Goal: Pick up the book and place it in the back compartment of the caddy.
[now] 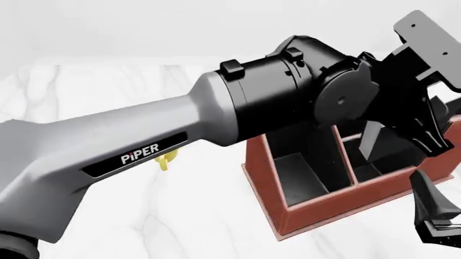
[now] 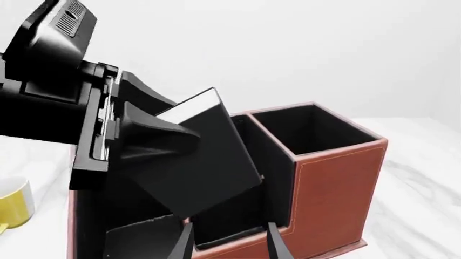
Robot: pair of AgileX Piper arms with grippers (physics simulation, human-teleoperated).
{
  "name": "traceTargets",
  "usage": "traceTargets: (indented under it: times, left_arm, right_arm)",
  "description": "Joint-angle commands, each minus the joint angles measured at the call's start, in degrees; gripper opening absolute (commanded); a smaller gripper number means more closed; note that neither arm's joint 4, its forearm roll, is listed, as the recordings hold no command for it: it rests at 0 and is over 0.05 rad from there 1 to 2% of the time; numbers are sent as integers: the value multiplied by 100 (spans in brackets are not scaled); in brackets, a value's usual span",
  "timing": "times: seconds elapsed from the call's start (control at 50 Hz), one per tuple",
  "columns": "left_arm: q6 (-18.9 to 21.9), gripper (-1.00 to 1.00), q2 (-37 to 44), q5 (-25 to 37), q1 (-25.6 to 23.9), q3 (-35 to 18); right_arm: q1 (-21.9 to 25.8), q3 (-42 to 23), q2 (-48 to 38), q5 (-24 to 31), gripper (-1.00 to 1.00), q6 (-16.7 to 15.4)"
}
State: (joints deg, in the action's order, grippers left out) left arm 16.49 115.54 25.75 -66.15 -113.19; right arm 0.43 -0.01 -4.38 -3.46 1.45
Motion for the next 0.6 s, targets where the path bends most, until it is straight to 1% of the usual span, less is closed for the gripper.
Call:
traceTargets:
  times: [0.02, 0.12, 0.2, 0.24, 0.28, 0.36, 0.6]
  left_arm:
    - [24, -100, 155, -308, -96, 157]
    - [-5, -100, 235, -412, -141, 191]
    - [39, -100, 360, -474, -64, 153]
    - [168, -100, 333, -620, -49, 284]
    - [97, -100, 371, -589, -37, 230]
    - [250, -100, 472, -665, 36, 235]
    - [322, -100, 582, -776, 47, 269]
  right_arm:
    - [-11, 0, -48, -46, 100, 9]
    - [9, 0, -27, -25, 100, -29]
    - [8, 0, -8, -8, 100, -23]
    - [4, 0, -14, -11, 100, -16]
    - [1, 0, -12, -9, 100, -10]
    - [2, 0, -12, -7, 100, -10]
    - [0, 0, -20, -16, 100, 23]
